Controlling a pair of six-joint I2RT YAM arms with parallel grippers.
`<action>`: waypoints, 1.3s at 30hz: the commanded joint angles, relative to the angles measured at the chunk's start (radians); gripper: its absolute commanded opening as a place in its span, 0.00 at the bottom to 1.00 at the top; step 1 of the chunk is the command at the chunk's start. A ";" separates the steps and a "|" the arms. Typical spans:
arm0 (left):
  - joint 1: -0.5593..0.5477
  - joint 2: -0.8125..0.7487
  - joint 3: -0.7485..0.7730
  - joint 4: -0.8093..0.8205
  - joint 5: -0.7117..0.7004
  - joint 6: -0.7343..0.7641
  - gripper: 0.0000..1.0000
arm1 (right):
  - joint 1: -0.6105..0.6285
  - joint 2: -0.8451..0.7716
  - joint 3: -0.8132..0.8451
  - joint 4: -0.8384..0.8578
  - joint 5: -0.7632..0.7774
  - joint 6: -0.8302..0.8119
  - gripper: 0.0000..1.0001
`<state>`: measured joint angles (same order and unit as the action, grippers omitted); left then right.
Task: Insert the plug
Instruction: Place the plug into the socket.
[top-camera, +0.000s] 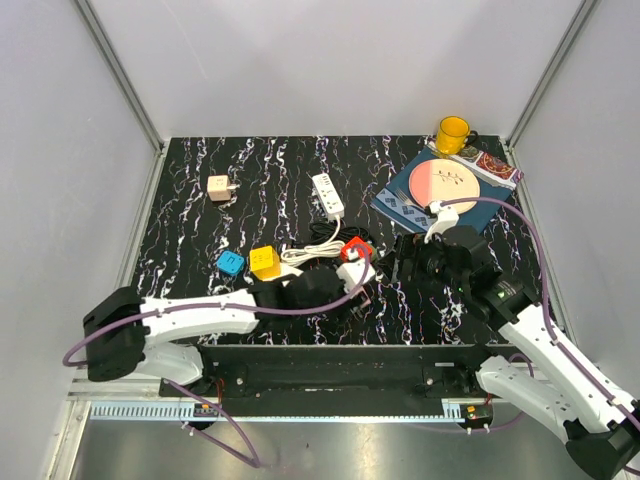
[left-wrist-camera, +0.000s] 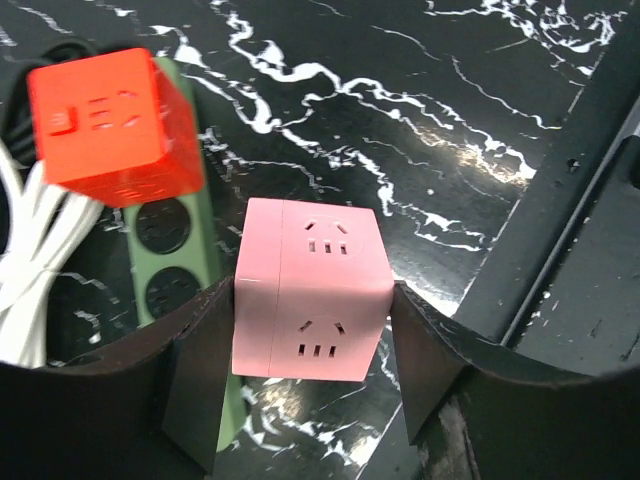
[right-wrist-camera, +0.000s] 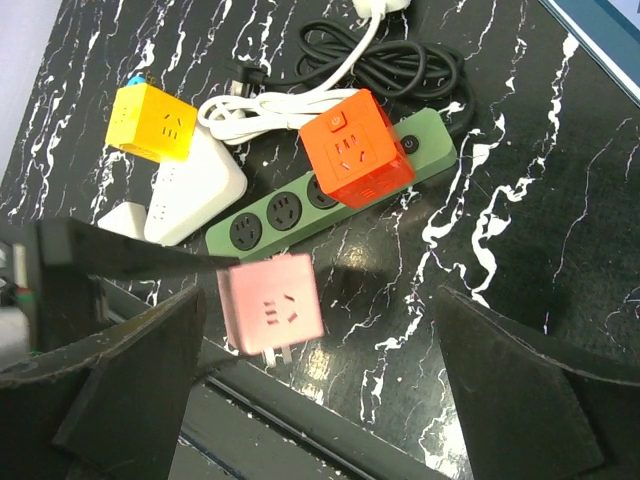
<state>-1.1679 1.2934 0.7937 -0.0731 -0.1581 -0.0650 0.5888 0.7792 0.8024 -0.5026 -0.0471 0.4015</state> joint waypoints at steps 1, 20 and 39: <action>-0.045 0.075 0.016 0.219 -0.028 -0.036 0.00 | -0.003 -0.005 0.009 -0.020 0.042 0.000 1.00; -0.062 0.193 0.022 0.133 0.039 -0.174 0.69 | -0.001 0.113 0.069 -0.109 0.009 -0.047 1.00; 0.152 -0.226 -0.011 -0.123 -0.029 -0.377 0.99 | 0.019 0.353 0.161 -0.281 -0.171 -0.049 1.00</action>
<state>-1.0733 1.1709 0.7914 -0.1219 -0.1482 -0.3687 0.5869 1.0920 0.9333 -0.7395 -0.1669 0.3424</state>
